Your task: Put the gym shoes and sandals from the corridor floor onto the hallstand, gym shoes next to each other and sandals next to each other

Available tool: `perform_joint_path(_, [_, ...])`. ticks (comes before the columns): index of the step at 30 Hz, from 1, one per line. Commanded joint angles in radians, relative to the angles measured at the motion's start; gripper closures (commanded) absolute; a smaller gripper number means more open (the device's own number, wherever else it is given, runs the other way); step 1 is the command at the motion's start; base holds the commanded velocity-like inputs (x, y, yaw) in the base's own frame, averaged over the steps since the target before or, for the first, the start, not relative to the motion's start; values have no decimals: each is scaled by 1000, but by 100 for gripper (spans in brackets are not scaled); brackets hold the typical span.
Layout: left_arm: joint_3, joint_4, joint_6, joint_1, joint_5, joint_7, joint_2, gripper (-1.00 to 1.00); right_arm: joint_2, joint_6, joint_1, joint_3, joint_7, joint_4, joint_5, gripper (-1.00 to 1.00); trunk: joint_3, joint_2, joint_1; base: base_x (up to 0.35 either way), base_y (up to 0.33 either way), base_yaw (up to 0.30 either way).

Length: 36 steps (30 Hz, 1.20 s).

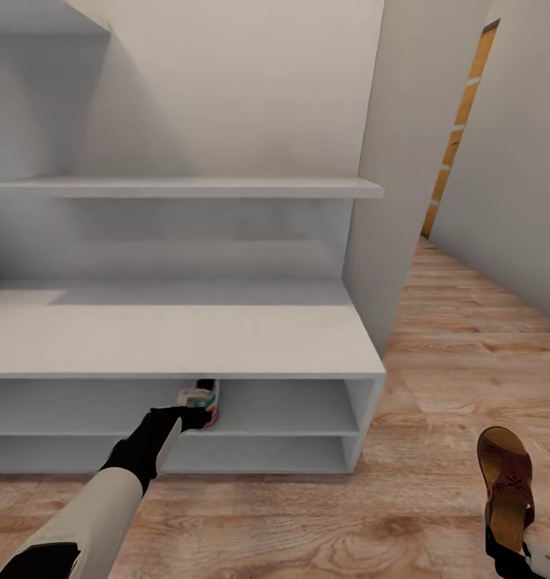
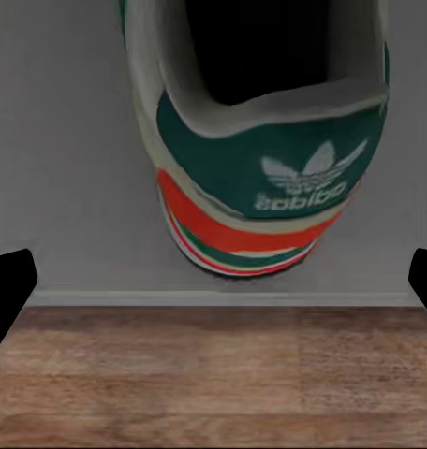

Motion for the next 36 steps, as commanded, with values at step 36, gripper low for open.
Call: perform_joint_path(36, [12,5,-537,329,-6,-33,31,-100,8,-5,-1,-5,6,11,6,100,-1,0,-1,-247,124,0])
